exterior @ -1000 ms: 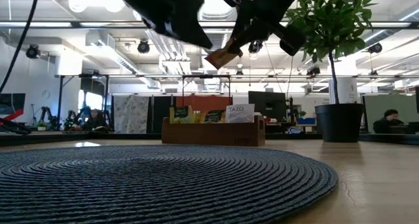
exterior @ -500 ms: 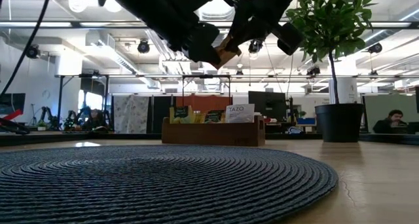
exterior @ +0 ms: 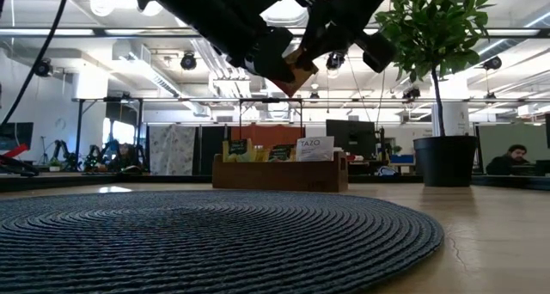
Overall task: Pick & Place Tea
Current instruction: Put the orange tea bag into the middle section of the wooden organizer
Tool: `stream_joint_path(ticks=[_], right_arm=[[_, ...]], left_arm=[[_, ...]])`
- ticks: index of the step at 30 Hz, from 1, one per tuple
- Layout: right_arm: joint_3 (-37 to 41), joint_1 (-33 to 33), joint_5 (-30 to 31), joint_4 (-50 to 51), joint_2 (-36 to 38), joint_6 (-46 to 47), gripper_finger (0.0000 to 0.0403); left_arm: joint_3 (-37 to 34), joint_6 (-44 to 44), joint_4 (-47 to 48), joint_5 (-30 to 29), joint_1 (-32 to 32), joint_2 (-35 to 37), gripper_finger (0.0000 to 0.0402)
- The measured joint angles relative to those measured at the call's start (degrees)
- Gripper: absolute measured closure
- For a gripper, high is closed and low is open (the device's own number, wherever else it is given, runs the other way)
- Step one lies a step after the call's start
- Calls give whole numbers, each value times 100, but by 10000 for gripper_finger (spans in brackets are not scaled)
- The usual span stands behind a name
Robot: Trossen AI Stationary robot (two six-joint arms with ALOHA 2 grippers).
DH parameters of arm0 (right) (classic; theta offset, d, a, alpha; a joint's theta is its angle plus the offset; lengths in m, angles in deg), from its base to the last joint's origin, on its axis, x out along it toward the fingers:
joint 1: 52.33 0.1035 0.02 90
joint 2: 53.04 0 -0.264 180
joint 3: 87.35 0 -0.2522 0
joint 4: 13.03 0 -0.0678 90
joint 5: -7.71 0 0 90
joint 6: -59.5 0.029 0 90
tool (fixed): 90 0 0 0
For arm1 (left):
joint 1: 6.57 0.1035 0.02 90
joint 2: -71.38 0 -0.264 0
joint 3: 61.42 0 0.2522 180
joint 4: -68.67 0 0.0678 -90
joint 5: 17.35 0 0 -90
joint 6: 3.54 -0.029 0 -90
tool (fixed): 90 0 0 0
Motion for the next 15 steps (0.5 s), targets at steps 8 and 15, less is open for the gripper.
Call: stream_joint_path(ticks=[8,15], right_arm=[[0,32,257,-18,-11,-913,390],[0,24,321,-321,-9,-1035,348]], left_arm=[[-15,15,-4,4,2,0,380],[-23,18,2,-31,20,0,380]])
